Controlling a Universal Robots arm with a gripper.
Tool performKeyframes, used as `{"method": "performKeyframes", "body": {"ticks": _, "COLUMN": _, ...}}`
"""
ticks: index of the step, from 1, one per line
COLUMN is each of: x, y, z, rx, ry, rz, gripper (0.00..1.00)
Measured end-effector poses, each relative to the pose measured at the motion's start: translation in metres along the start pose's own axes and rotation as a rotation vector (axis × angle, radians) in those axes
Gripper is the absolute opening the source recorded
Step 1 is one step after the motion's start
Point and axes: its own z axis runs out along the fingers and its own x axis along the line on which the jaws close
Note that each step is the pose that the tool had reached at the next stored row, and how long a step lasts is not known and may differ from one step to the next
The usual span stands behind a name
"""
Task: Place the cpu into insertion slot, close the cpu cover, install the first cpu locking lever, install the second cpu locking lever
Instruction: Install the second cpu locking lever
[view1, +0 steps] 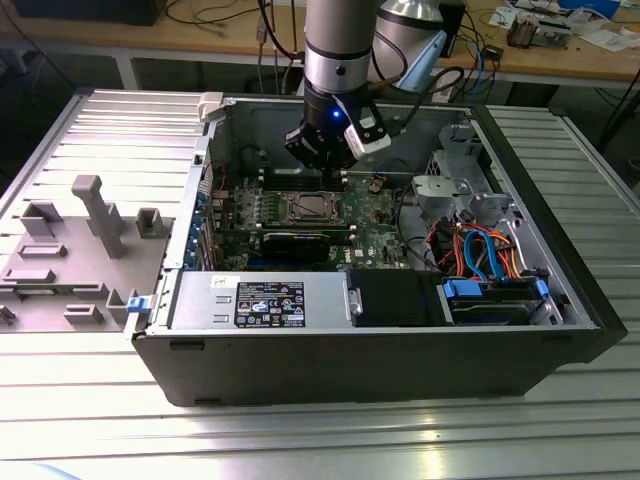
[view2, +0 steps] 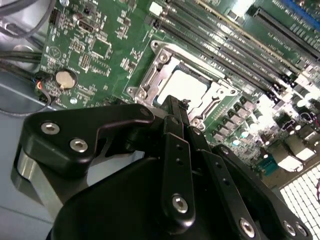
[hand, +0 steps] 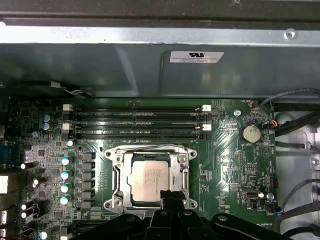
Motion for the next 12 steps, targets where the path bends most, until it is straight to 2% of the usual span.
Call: {"method": "performKeyframes", "body": {"ticks": 12, "x": 0.0000, "y": -0.0001, "z": 0.0001, "rx": 0.0002, "ry": 0.0001, "rz": 0.000, "gripper": 0.11}}
